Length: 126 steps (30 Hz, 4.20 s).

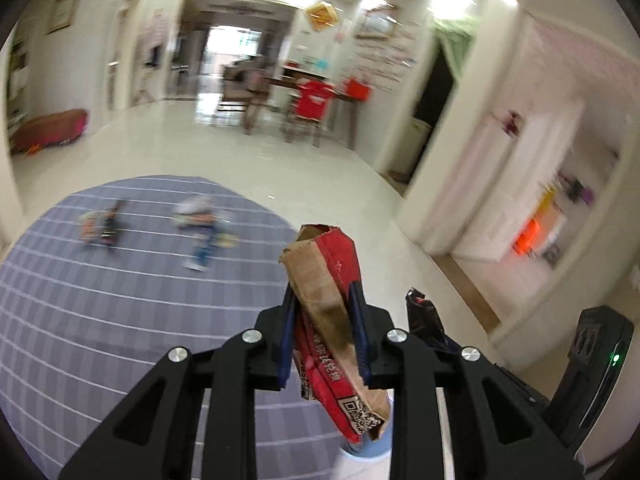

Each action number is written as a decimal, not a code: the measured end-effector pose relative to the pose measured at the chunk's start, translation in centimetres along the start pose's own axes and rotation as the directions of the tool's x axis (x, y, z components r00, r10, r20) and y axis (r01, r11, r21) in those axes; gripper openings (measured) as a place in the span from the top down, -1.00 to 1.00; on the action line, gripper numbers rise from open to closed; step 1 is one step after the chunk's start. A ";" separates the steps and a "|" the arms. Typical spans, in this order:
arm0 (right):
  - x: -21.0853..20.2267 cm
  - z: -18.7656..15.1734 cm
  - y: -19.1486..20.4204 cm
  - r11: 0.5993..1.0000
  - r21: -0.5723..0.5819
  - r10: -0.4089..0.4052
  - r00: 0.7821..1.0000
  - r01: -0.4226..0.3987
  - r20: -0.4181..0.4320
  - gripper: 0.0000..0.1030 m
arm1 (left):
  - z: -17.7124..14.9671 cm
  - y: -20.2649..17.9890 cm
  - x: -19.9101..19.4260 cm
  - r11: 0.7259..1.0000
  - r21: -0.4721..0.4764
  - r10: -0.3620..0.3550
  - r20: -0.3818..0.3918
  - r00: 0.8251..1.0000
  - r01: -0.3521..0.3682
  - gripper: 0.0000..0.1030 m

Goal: Collect trash
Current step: 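Carry both to the bucket, open the right tool then the left tool over it, then move both open tools back over the table, then grasp the black chip bag with the left tool while the right tool grasps the blue toothpaste tube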

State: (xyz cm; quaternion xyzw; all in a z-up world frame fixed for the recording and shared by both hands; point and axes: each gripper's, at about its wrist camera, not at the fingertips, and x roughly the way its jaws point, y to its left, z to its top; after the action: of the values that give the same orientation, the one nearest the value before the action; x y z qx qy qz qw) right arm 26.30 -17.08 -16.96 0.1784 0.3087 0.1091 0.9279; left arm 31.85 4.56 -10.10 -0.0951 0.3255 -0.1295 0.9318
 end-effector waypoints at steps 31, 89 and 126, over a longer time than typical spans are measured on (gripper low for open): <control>-5.2 -5.9 -19.0 0.933 0.304 -0.190 0.981 0.195 -0.045 -0.22 | -12.3 -17.3 15.9 0.951 0.267 -0.062 -0.324 0.944 0.154 0.52; 9.2 1.5 7.9 0.998 -0.044 0.042 0.995 -0.046 -0.092 -0.36 | 1.0 13.5 6.3 0.980 -0.030 0.191 -0.126 0.973 -0.197 -0.52; 20.9 3.5 15.0 0.987 -0.121 0.074 0.962 -0.109 -0.261 0.74 | 5.3 22.4 6.9 0.974 -0.027 0.217 -0.146 0.965 -0.223 0.58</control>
State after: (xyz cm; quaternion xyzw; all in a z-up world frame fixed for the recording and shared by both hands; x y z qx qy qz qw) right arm 43.47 2.26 -19.58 0.1140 0.4092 0.1945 0.8842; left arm 44.42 24.22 -15.90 -0.0690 0.4024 -0.0248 0.9125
